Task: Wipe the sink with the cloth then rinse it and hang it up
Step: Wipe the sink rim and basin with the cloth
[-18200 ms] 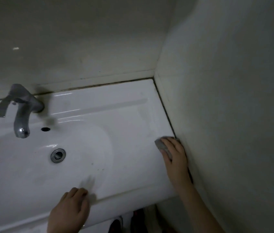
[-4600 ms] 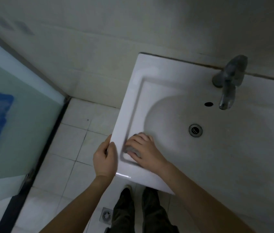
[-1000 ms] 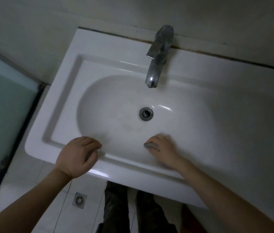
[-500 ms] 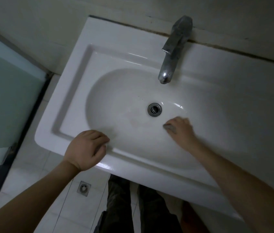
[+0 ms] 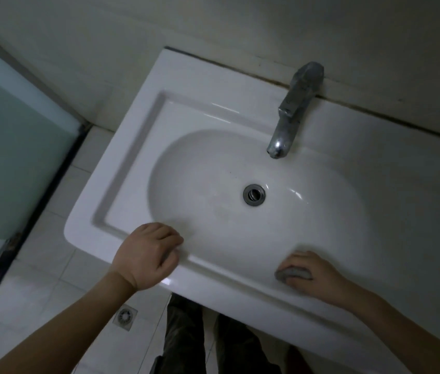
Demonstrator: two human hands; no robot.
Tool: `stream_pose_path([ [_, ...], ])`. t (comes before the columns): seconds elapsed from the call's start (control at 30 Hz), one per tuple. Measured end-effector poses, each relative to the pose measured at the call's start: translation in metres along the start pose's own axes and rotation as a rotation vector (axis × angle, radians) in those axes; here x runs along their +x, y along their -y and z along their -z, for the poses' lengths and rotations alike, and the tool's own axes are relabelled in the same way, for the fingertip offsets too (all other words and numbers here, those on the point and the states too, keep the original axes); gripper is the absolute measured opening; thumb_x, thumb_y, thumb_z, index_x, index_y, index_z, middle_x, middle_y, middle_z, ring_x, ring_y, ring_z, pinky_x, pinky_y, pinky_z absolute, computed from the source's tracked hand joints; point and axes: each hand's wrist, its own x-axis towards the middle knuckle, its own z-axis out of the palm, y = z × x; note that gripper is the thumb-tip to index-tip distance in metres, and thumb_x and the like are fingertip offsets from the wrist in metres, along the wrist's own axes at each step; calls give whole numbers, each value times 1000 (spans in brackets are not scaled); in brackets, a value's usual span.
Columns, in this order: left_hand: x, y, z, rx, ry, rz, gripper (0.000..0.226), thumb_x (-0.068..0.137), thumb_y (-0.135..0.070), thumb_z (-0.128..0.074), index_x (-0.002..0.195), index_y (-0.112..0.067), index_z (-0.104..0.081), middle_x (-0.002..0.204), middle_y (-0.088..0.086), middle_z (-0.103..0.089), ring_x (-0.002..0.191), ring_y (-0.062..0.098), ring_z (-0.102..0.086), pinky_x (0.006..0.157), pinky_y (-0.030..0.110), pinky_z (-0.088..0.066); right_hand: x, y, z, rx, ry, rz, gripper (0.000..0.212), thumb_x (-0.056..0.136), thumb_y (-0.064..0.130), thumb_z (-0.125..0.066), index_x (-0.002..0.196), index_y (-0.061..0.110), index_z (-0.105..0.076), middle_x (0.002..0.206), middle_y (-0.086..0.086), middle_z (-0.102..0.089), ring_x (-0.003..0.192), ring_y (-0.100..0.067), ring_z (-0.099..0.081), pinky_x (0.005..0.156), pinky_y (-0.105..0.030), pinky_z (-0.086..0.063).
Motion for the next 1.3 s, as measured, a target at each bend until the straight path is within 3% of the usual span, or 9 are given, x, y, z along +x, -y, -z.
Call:
stream_pose_path([
  [0.13,-1,2,0,-27,-12,2,36,85,-32,-47,101,-19,-75,98,-3,-71,91,16,-64,85,29,-46,77,37,-58,95,1,124,16,82,17,-70,97,20,-74,95,15,-67,93,6,-60,86,-15,-44],
  [0.27,0,5,-5,-41,-12,-17,35,87,-33,-47,104,-19,-74,102,-3,-71,94,16,-63,86,32,-50,203,65,-104,-75,-264,293,21,86,28,-59,104,24,-69,104,8,-66,100,-17,-57,90,-27,-34],
  [0.43,-1,8,-9,-50,-20,-1,33,85,-31,-51,105,-19,-73,104,-4,-70,97,15,-61,88,30,-48,296,86,-93,114,-942,-160,27,78,23,-66,104,19,-61,113,-4,-62,108,-30,-52,93,-34,-33],
  [0.6,1,7,-6,-34,-28,-19,30,83,-31,-52,101,-18,-72,100,-2,-69,92,18,-61,84,32,-47,214,95,-127,197,-265,237,26,80,30,-63,104,23,-70,104,4,-65,101,-12,-55,91,-30,-41],
  [0.73,-1,6,-8,-52,-57,-22,26,82,-30,-53,98,-20,-72,99,-4,-68,91,17,-60,85,30,-45,122,49,-86,170,0,219,22,83,32,-70,105,35,-68,103,16,-64,103,-6,-59,91,-28,-44],
  [0.97,-2,9,-12,-63,-79,-27,27,83,-31,-53,99,-20,-72,99,-6,-68,92,16,-60,85,28,-46,73,-28,-26,-187,-28,140,19,86,37,-65,102,47,-59,101,24,-59,96,-4,-58,89,-38,-46],
  [1.07,-2,9,-12,-47,-81,-34,28,83,-32,-52,100,-21,-72,100,-6,-68,93,15,-60,85,28,-46,101,-27,-18,-443,-273,117,20,93,48,-48,98,37,-63,97,17,-63,91,-22,-61,79,-49,-48],
  [1.17,-2,10,-11,-54,-78,-30,28,83,-32,-52,100,-21,-72,100,-7,-68,94,15,-60,85,29,-47,145,-1,-4,-608,-496,328,15,93,28,-54,101,23,-66,102,3,-67,95,-30,-59,82,-46,-47],
  [1.3,-1,10,-10,-36,-71,-46,28,83,-31,-52,101,-22,-71,101,-7,-67,95,16,-61,85,31,-47,218,35,-8,-921,-371,569,33,76,4,-60,101,24,-65,110,3,-66,107,-29,-57,92,-43,-37],
])
